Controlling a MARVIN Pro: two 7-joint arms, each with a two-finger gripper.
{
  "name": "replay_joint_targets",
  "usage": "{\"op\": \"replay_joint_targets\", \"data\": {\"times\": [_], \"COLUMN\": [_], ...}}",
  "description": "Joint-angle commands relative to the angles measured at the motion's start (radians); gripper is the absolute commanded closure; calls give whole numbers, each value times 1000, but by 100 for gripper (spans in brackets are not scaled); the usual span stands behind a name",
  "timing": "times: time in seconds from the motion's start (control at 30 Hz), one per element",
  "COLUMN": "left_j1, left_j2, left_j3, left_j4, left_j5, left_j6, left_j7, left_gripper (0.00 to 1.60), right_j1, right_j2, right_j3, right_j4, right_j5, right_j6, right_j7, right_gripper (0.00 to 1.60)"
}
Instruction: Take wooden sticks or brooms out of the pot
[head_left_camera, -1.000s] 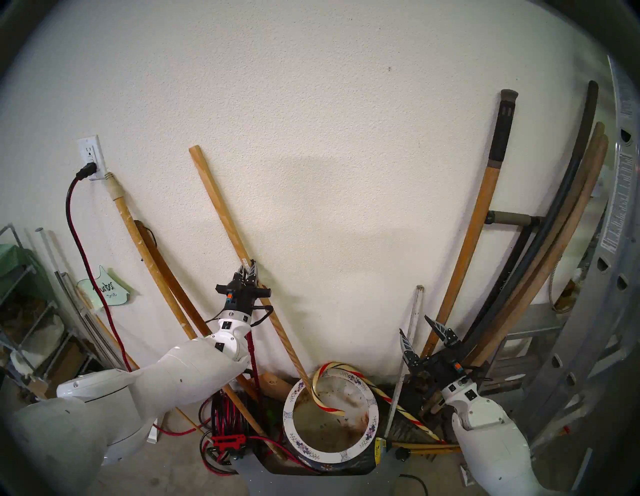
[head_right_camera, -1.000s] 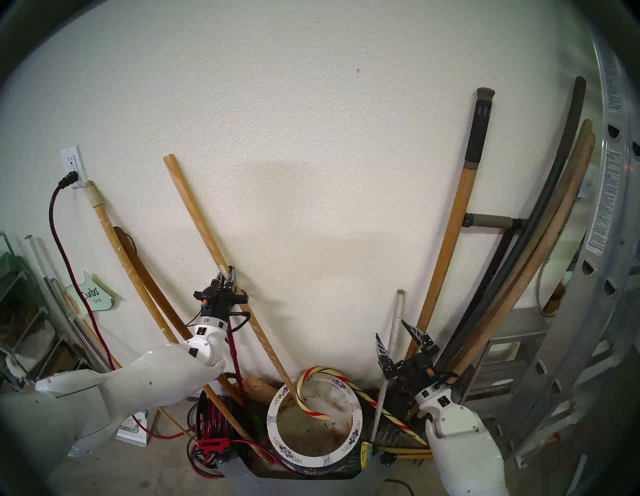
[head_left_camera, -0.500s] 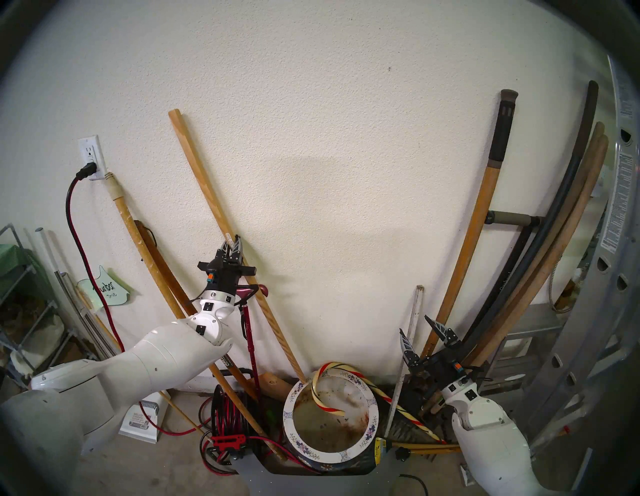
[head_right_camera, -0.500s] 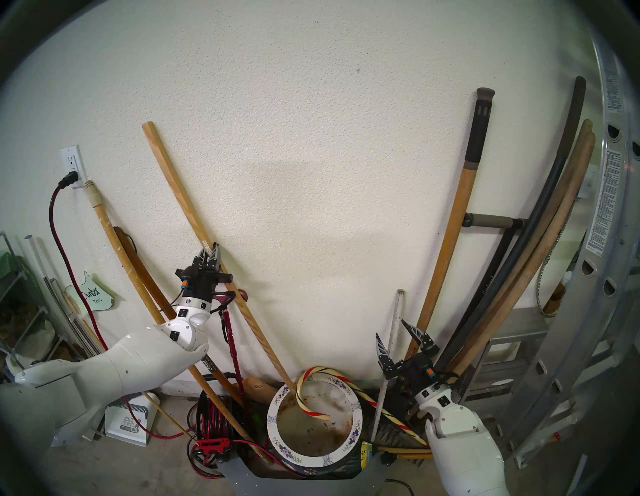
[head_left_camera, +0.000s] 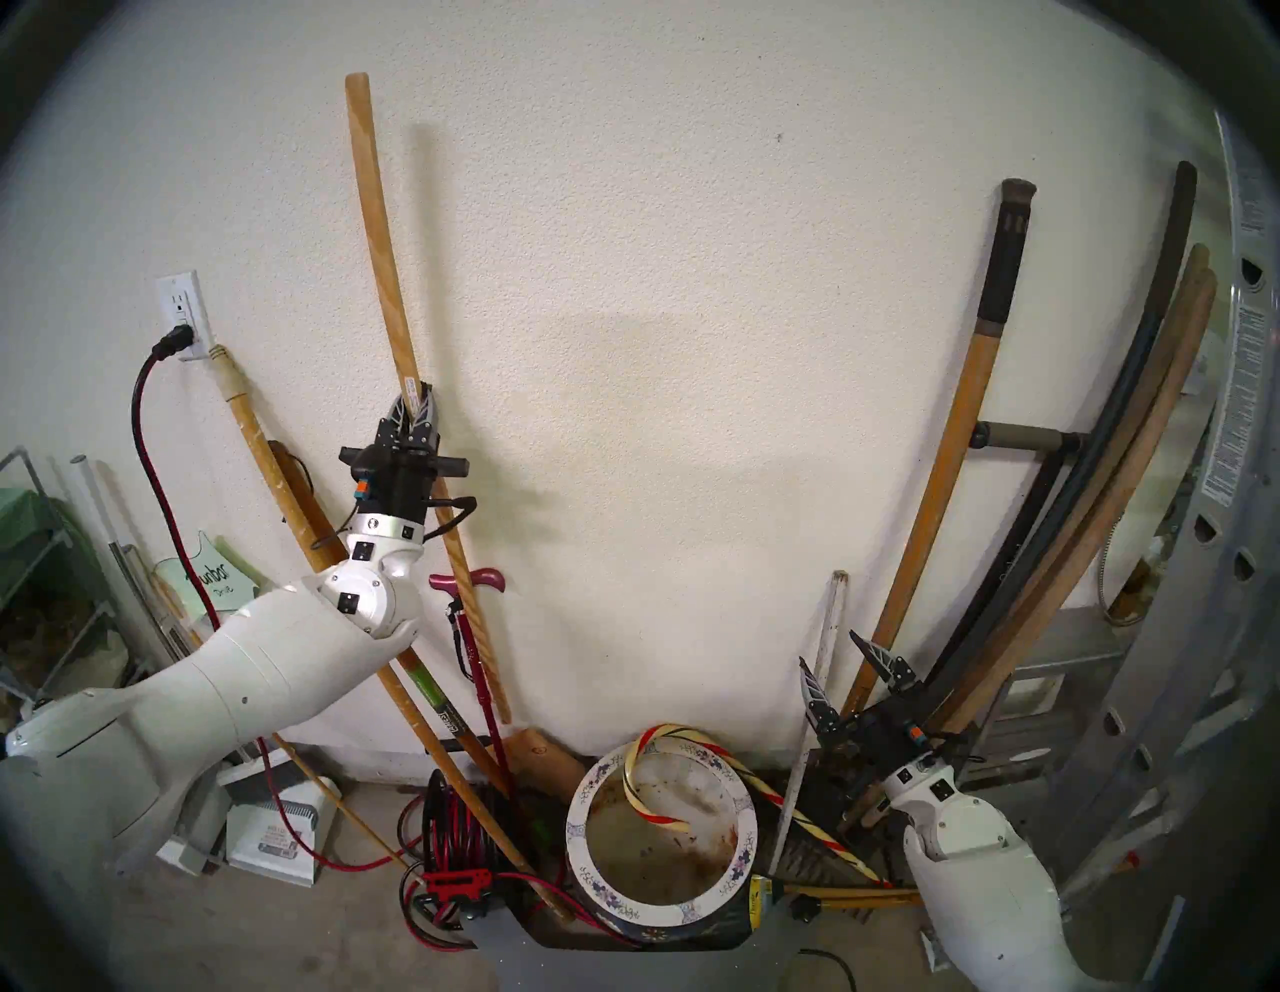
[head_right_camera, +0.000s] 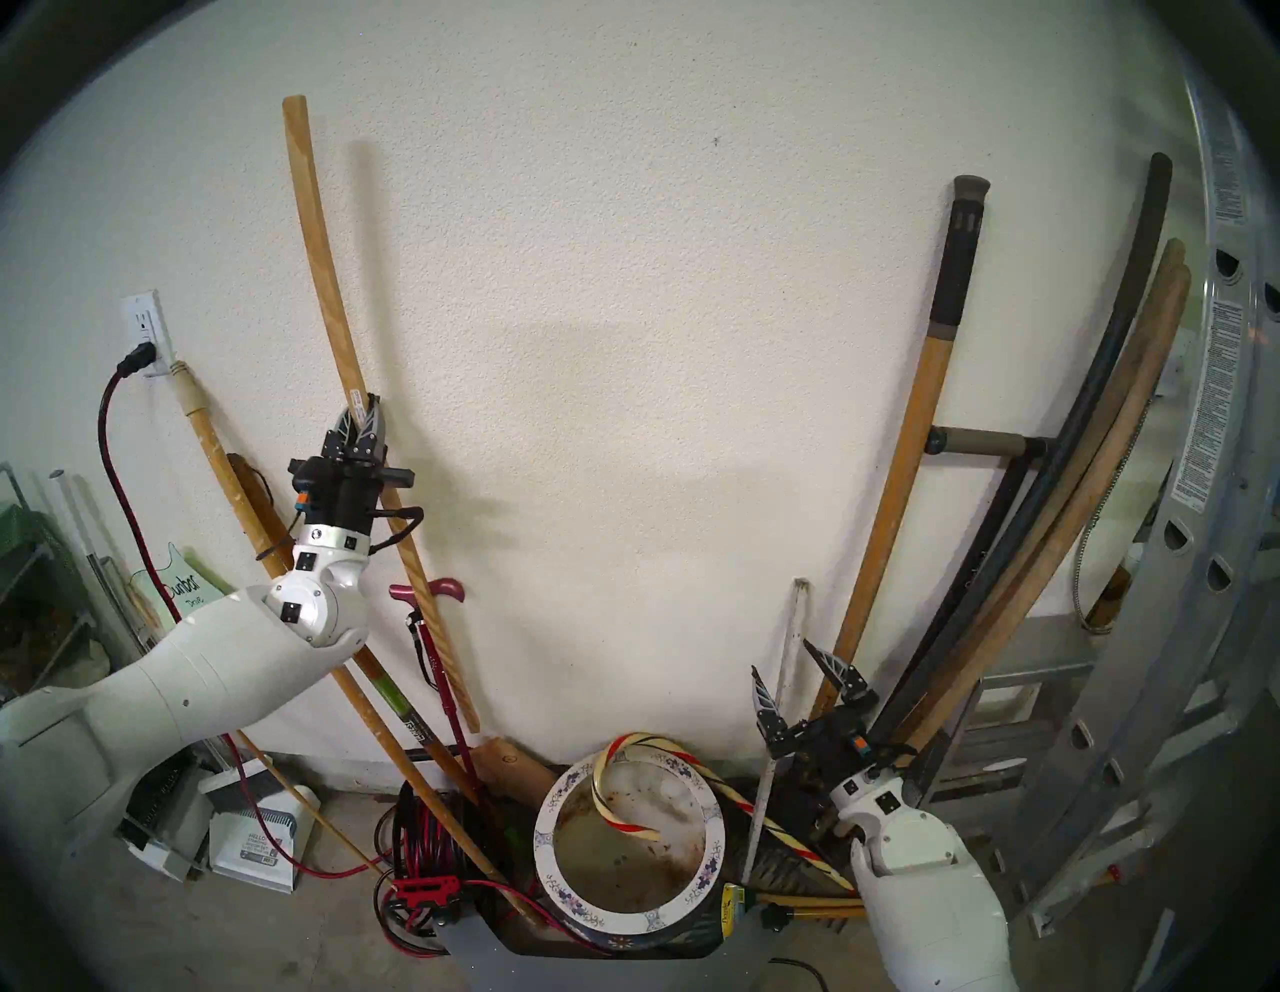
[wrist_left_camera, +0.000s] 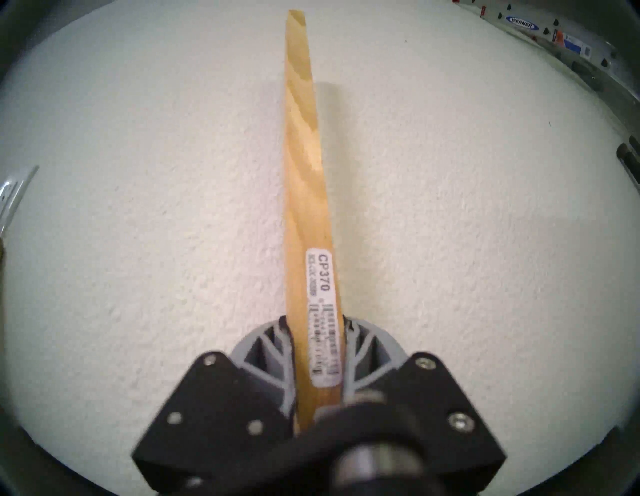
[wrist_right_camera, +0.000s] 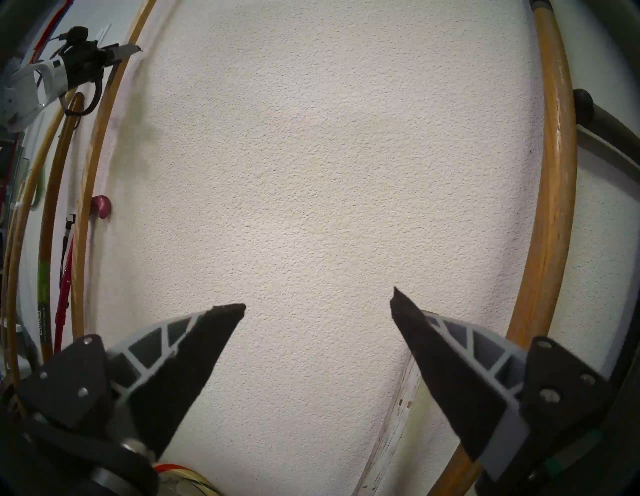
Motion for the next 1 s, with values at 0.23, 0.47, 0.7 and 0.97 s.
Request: {"op": "replay_joint_targets", "data": {"times": [0.23, 0.47, 0.7, 0.97], "left_j1": [143, 237, 310, 314], "left_j2": [180, 253, 282, 304], "left_j3": [-5, 38, 76, 92], "left_j4": [-223, -335, -447, -550], "left_j5": [28, 1, -45, -95], "left_j6": [20, 86, 211, 352], "left_j7": [85, 183, 304, 418], "left_gripper": [160, 160, 160, 160], "right_j1": [1, 1, 1, 0], "right_j2": [3, 4, 6, 5], "right_j3": [-2, -3, -4, -3], "right_j4": [-1, -1, -2, -4], "right_j5": [-4, -5, -10, -17], "right_j6": [1, 1, 3, 6], "right_j7": [2, 3, 2, -1], "right_gripper": [0, 0, 0, 0]}}
